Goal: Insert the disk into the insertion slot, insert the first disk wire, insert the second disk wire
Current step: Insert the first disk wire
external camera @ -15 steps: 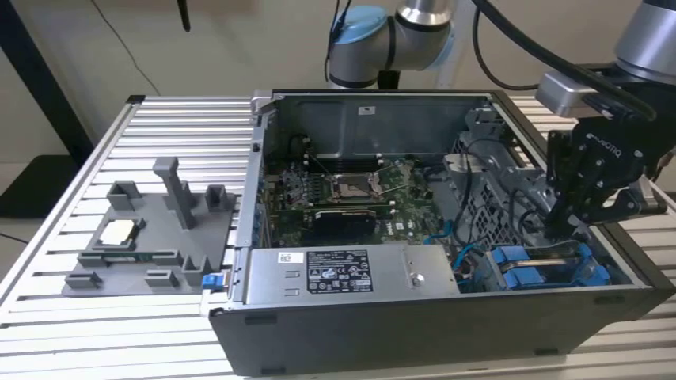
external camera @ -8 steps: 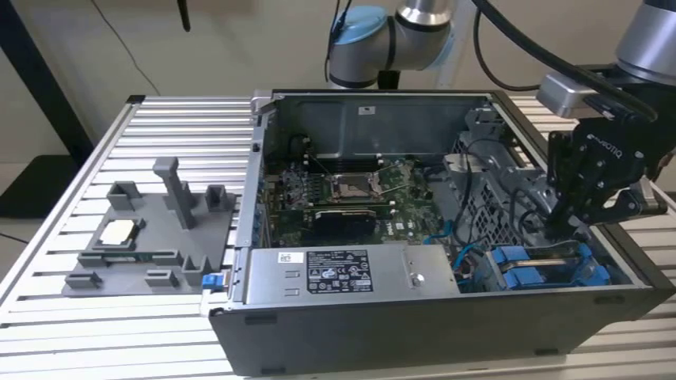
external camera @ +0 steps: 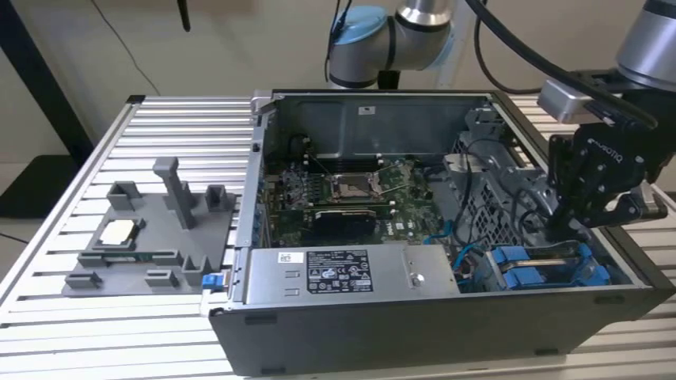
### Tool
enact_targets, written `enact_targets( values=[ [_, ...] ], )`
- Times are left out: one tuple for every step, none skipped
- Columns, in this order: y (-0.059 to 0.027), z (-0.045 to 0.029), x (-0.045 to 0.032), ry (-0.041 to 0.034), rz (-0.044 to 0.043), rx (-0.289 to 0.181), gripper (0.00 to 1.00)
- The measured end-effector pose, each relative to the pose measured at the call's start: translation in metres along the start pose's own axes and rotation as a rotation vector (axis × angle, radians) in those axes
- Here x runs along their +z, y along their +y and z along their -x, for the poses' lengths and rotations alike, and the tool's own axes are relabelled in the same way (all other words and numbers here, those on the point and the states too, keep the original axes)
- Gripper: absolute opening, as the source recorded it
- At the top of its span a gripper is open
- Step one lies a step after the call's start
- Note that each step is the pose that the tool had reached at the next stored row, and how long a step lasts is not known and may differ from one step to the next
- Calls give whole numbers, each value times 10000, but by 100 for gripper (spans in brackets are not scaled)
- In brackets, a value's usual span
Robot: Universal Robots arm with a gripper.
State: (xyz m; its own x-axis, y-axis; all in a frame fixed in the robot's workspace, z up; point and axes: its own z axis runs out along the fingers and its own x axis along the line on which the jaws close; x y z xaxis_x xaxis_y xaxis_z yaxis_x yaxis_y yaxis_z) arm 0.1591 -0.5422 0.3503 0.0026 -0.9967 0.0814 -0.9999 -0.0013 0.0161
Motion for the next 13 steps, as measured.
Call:
enact_targets(
  values=[
    [0,-7,3,0,-27,-10,19],
    [-1,-13,5,-1,-48,-23,19],
    [0,-19,7,0,-77,-38,19],
    [0,-30,9,1,-105,-51,19],
    [0,-41,12,1,-126,-62,19],
    [0,-53,15,2,-149,-72,19],
    [0,-64,21,2,-170,-78,19],
    [-1,-69,28,0,-181,-81,19],
    [-1,-71,35,-1,-189,-82,19],
    [0,-71,41,1,-203,-82,19],
    [0,-71,49,2,-228,-80,19],
    [-1,-70,55,-8,-250,-82,19],
    [-1,-70,58,-20,-262,-85,19]
  ],
)
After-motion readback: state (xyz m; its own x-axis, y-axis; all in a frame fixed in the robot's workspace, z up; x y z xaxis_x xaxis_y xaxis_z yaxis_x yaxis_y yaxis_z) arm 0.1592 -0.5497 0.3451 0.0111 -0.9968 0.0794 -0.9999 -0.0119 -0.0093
